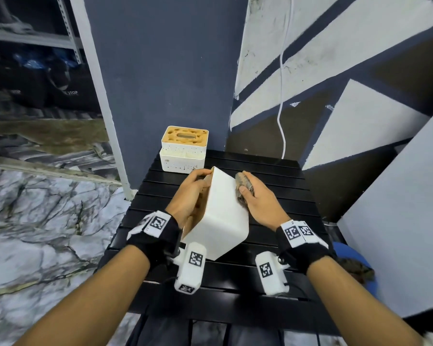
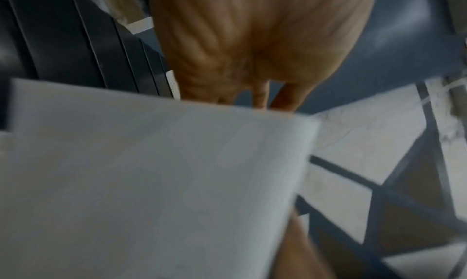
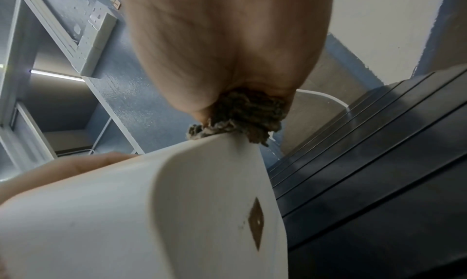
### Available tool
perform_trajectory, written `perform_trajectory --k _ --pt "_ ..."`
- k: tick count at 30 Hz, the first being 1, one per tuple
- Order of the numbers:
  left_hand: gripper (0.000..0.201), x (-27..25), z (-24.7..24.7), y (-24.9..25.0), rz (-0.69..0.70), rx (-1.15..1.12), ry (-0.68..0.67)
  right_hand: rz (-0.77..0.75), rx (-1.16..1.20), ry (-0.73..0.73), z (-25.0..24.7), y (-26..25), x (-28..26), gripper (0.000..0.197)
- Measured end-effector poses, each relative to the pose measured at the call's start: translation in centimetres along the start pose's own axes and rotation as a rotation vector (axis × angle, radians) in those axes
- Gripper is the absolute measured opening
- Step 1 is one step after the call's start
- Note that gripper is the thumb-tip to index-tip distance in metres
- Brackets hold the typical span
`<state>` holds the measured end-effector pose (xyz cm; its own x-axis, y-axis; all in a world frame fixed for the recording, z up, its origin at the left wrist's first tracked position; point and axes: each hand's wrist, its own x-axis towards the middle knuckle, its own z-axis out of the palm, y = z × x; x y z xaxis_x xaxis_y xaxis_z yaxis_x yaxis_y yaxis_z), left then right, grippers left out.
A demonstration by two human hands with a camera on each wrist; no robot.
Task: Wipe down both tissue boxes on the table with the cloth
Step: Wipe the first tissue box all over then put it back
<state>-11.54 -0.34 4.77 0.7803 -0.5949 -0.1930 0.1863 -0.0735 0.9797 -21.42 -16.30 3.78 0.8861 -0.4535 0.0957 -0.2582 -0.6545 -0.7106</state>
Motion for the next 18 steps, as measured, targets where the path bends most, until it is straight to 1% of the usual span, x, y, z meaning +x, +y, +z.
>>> perform_trajectory --k 2,3,5,6,10,13,15,18 --pt "0.024 0.4 -0.2 0.8 -0.072 -0.041 -0.031 -0.025 0.016 0.034 0.3 0.2 -0.6 0.050" --pt "0.021 0.7 -0.2 0.9 -0.098 -0.072 -0.028 -0.042 0.016 0.048 0.5 0.2 -0.9 0.050" --pt "0.013 1.1 -0.1 0.8 -0.144 -0.152 0.018 -0.075 0.007 0.069 0.9 0.2 -1.3 0.049" --pt "0.015 1.2 0.0 0.5 -0.147 -0.179 0.024 -0.087 0.002 0.075 1.1 0.3 -1.5 0.049" --pt "0.027 0.6 0.3 0.2 -0.130 -0.231 -0.003 -0.124 -0.011 0.087 0.9 -0.1 -2.0 0.049" --pt "0.012 0.8 0.2 0.3 -0.075 -0.241 0.062 -0.182 -0.015 0.116 0.0 -1.1 -2.0 0.049" --pt "0.016 0.9 0.0 0.2 -0.028 -0.255 0.088 -0.192 0.024 0.147 -0.9 -1.9 -1.8 0.048" --pt "0.022 0.6 0.1 -0.1 0.055 -0.305 0.066 -0.176 0.080 0.141 -2.2 -2.4 -1.6 0.043"
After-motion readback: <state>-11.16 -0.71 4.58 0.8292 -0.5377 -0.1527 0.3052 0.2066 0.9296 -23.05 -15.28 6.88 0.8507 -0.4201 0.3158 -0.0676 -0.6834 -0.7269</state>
